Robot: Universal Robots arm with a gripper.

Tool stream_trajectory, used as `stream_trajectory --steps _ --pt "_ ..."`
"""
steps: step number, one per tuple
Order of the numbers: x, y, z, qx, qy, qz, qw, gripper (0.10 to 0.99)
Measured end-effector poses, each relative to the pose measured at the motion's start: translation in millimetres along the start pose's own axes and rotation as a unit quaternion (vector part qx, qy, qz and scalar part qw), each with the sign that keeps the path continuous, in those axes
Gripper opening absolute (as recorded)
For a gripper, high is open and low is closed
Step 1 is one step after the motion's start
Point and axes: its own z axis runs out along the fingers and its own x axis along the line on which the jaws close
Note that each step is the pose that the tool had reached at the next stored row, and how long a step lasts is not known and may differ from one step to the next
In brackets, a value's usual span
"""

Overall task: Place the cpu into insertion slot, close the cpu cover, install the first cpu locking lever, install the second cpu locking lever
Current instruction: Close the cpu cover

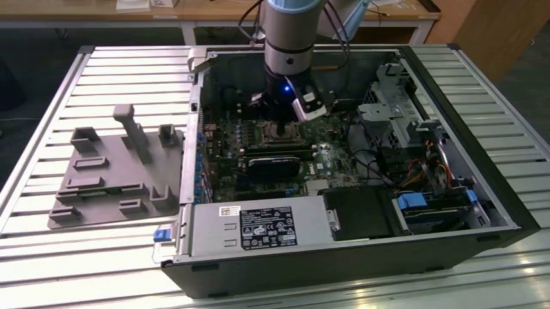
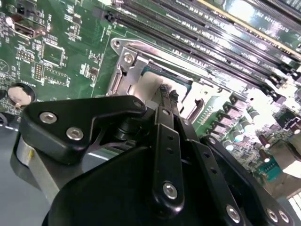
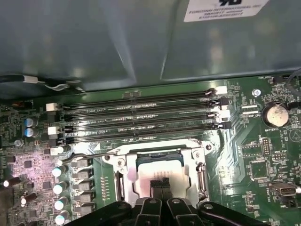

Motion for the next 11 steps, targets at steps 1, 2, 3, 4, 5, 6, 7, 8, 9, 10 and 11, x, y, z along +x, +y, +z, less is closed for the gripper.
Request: stream_trajectory --steps 1,2,3,4,5,6,7,8,9,10,11 --pt "0.0 0.1 -0.7 -0.0001 0.0000 0.000 1.0000 0.106" --pt "0.0 0.2 -1.8 -0.0002 0.0000 0.000 1.0000 0.106" --pt "0.0 0.4 -3.2 -0.0002 0.0000 0.000 1.0000 0.106" --pt "0.0 0.5 -5.1 -0.0001 0.0000 0.000 1.0000 0.106" --pt "-0.1 0.7 -7.3 -0.0002 0.0000 0.000 1.0000 0.106" --pt "-0.1 0.9 -9.4 -0.0002 0.0000 0.000 1.0000 0.106" --pt "-0.1 1.1 -11.6 -0.0002 0.0000 0.000 1.0000 0.106" --pt "-0.1 1.3 -13.4 -0.0001 0.0000 0.000 1.0000 0.106" --pt "-0.1 1.4 -14.3 0.0001 0.0000 0.000 1.0000 0.106" --pt "-0.1 1.5 -14.6 0.0004 -0.0002 0.000 1.0000 0.106" --pt "-0.1 1.5 -14.7 0.0008 -0.0008 0.000 1.0000 0.106"
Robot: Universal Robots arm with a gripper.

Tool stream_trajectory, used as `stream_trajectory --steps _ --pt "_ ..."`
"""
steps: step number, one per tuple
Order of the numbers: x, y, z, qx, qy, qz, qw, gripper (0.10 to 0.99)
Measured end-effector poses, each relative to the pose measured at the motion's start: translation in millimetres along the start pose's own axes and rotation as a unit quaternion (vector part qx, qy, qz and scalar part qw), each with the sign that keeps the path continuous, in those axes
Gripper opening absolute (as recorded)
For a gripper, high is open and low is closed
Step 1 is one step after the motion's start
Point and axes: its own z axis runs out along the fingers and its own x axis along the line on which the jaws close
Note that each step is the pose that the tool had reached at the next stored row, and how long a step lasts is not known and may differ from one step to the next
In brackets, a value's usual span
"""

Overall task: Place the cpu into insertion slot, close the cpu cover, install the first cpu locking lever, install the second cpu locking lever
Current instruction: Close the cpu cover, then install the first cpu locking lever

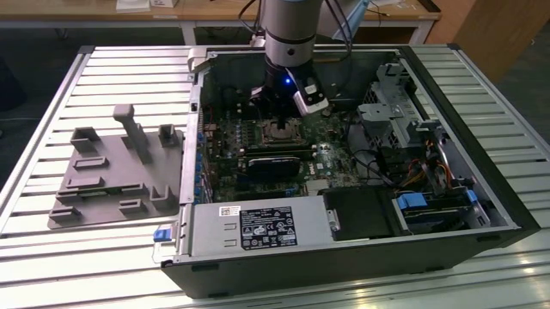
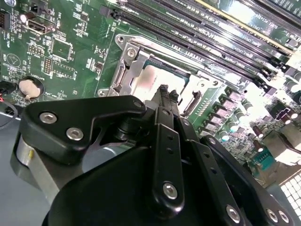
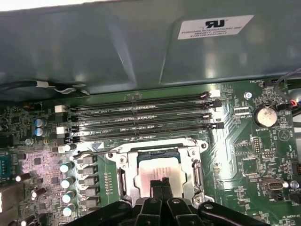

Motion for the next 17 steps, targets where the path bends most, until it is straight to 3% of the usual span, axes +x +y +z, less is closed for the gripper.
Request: stream_trajectory --steps 2,4,6,11,17 --pt "0.2 0.0 -0.2 0.0011 -0.0035 0.000 1.0000 0.106" --pt "1.1 0.0 -0.2 0.0023 -0.0112 -0.001 0.9999 0.106" --pt "1.7 0.0 -0.5 0.0031 -0.0153 -0.001 0.9999 0.106" --pt "1.7 0.7 -6.2 0.0030 -0.0166 -0.001 0.9999 0.106" --pt "1.7 0.7 -6.4 0.0031 -0.0167 -0.001 0.9999 0.106"
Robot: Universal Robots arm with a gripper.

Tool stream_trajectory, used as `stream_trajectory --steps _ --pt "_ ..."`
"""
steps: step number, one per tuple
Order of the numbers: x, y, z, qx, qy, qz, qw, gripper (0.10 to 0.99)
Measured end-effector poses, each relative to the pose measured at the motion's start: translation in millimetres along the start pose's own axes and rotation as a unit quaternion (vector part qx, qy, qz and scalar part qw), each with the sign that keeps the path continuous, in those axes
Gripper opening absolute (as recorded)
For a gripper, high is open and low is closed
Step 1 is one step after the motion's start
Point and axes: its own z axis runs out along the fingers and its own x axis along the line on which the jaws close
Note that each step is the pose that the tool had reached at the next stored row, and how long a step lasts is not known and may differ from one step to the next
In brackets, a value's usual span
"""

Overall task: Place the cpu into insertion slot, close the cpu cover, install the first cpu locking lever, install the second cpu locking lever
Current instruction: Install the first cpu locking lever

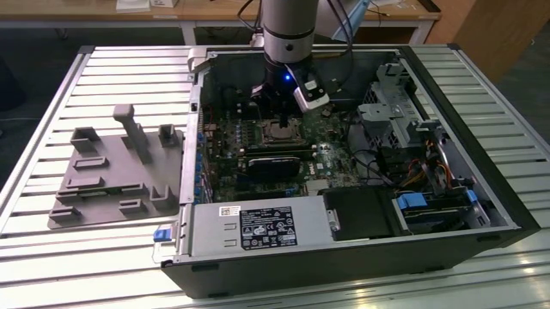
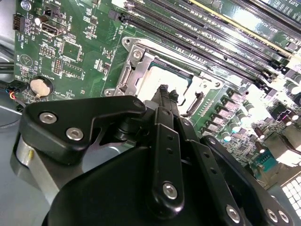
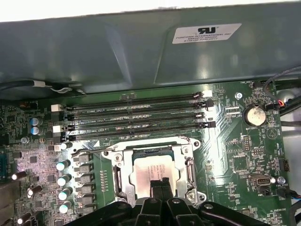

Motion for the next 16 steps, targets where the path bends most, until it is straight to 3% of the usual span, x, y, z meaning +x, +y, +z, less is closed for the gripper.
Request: stream_trajectory --steps 9,16 --pt "0.7 0.0 0.0 0.0001 0.0000 0.000 1.0000 0.106" --pt "13.1 -1.5 -0.6 0.0000 0.0000 0.000 1.0000 0.106"
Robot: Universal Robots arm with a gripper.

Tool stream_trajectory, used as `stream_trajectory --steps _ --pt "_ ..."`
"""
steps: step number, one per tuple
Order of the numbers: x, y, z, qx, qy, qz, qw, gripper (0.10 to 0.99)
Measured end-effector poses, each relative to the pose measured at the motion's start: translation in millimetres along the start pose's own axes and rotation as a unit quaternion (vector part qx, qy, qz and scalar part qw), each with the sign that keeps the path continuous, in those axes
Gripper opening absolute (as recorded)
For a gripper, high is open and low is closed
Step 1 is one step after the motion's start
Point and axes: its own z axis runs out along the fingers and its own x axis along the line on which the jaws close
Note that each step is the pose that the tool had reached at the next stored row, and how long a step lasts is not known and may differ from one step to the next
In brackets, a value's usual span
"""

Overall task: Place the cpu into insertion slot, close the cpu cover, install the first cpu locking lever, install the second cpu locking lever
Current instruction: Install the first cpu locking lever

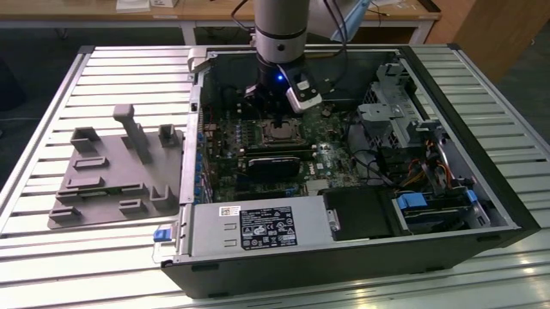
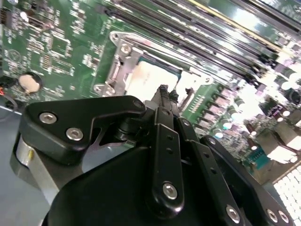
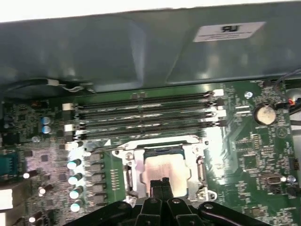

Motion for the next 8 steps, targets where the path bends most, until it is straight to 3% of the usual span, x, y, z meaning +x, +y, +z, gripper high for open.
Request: stream_trajectory --steps 8 --pt "22.8 -2.6 -1.1 0.0000 -0.0003 0.000 1.0000 0.106"
